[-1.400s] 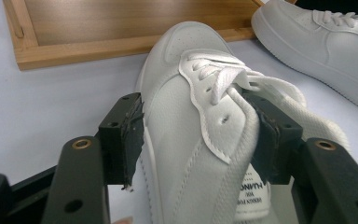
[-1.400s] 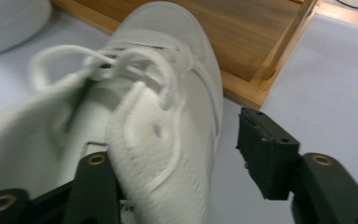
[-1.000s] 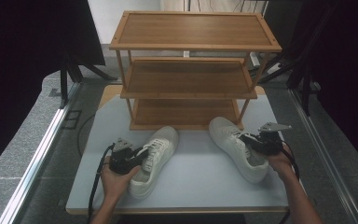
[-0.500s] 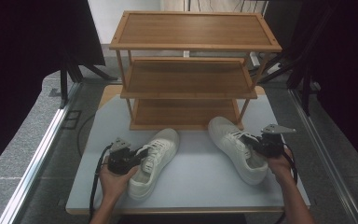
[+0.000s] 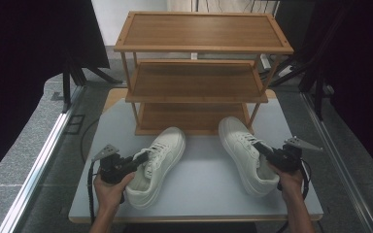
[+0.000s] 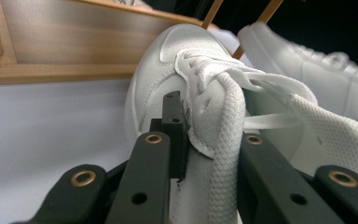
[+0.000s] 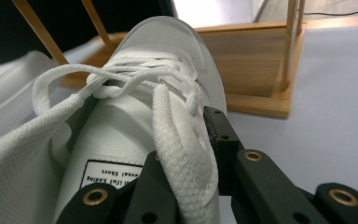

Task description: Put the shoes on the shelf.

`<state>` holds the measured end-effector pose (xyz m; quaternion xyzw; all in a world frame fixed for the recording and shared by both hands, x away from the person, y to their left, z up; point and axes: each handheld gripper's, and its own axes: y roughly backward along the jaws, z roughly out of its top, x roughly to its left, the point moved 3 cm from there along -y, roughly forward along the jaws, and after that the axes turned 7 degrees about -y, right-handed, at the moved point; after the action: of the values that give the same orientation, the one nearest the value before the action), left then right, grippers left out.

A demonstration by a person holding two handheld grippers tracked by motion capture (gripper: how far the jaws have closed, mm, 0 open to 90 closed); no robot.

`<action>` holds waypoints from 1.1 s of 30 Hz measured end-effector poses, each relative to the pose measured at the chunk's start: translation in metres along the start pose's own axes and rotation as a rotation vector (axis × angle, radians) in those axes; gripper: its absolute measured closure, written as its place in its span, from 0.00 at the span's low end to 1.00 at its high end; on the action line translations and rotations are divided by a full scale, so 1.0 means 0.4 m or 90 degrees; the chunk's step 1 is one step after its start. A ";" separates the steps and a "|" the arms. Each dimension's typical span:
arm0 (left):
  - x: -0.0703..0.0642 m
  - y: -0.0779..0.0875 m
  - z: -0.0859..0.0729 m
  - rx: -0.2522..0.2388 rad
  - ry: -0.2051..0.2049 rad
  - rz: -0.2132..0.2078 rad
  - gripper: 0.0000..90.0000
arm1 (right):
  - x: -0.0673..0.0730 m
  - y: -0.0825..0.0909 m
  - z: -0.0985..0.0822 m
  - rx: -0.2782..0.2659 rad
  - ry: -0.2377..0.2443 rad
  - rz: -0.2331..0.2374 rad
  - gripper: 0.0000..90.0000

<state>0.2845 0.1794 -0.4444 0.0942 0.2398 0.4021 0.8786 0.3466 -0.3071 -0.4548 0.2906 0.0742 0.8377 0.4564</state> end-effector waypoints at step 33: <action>-0.020 0.052 0.076 -0.136 0.076 -0.088 0.89 | 0.072 0.020 0.004 -0.072 -0.149 0.130 0.92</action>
<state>0.2813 0.1877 -0.4078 -0.0406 0.2531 0.3689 0.8934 0.3299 -0.2886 -0.4383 0.3661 -0.0564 0.8432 0.3897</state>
